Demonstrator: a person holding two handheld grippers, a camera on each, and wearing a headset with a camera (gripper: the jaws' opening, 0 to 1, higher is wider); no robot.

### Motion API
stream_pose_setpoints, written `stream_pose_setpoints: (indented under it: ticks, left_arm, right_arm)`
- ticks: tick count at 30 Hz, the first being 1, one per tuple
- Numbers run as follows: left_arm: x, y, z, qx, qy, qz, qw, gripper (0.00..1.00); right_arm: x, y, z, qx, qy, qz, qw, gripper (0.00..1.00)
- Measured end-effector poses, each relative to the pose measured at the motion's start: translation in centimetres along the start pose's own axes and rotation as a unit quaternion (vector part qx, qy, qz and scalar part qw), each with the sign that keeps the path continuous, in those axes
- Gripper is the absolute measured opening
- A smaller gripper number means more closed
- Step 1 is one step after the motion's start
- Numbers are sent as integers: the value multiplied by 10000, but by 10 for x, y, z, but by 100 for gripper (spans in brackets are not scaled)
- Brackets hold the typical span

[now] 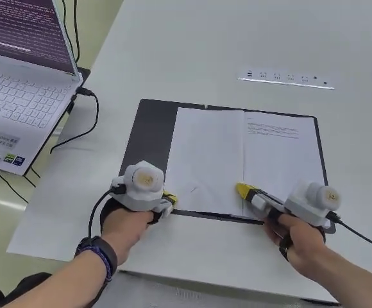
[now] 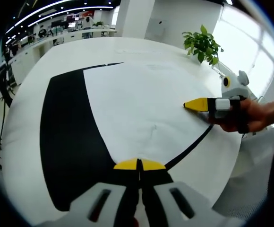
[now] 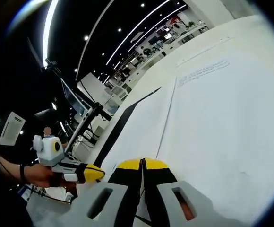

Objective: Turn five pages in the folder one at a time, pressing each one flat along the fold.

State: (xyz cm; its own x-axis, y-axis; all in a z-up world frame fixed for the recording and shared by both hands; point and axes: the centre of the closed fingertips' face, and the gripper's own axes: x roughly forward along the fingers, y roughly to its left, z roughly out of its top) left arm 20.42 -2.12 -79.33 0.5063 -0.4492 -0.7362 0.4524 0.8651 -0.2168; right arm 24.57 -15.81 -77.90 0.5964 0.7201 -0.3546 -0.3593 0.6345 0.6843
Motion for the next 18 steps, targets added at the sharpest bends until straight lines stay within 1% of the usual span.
stream_pose_setpoints:
  ticks: [2, 8, 12, 18]
  left_arm:
    - [-1, -1, 0, 50, 2, 7, 10000, 0]
    - [-1, 0, 0, 34, -2, -12, 10000, 0]
    - [-1, 0, 0, 60, -28, 2, 10000, 0]
    - [-1, -1, -1, 112, -28, 14, 9999, 0]
  right_arm:
    - [-2, 2, -3, 5, -9, -9, 10000, 0]
    - [-9, 4, -12, 11, 27, -17, 10000, 0]
    - [-15, 6, -19, 131, -60, -51, 9999, 0]
    - [-22, 8, -26, 163, -71, -88, 9998, 0]
